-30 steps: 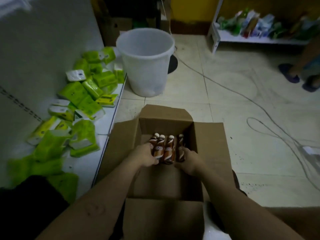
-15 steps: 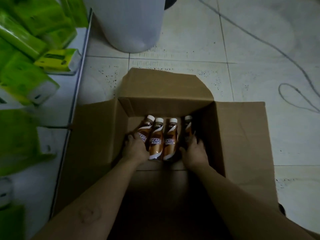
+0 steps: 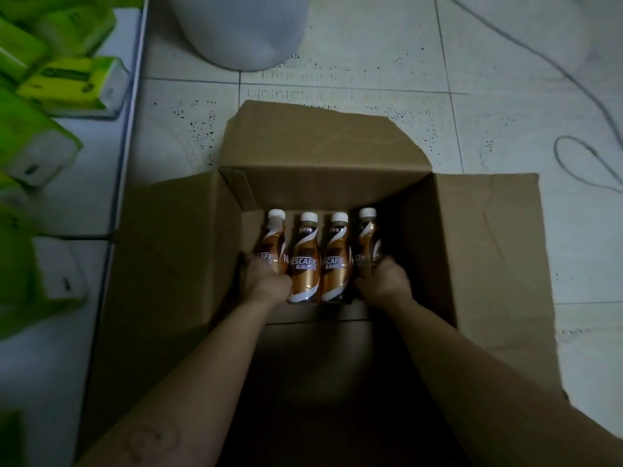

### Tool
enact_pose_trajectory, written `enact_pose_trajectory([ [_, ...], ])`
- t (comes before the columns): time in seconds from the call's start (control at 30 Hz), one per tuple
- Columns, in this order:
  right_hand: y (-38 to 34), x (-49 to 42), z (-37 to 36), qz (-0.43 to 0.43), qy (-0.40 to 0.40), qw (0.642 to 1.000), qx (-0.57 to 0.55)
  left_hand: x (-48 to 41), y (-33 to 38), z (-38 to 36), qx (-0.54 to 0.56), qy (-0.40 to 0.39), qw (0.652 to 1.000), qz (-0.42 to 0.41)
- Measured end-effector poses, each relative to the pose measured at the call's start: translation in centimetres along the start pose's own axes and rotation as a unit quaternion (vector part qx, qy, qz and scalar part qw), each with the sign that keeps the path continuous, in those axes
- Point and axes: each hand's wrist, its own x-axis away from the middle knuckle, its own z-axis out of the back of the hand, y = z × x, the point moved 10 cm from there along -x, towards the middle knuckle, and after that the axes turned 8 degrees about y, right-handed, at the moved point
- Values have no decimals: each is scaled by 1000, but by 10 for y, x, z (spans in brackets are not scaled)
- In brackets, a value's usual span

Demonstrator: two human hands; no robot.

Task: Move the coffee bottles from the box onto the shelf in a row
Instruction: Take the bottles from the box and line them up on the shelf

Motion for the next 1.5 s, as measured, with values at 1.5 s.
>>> enact_pose_trajectory([
  [1.5,-185,491,462,542,113,735,-392,521,181,404,403,70,737,-538],
])
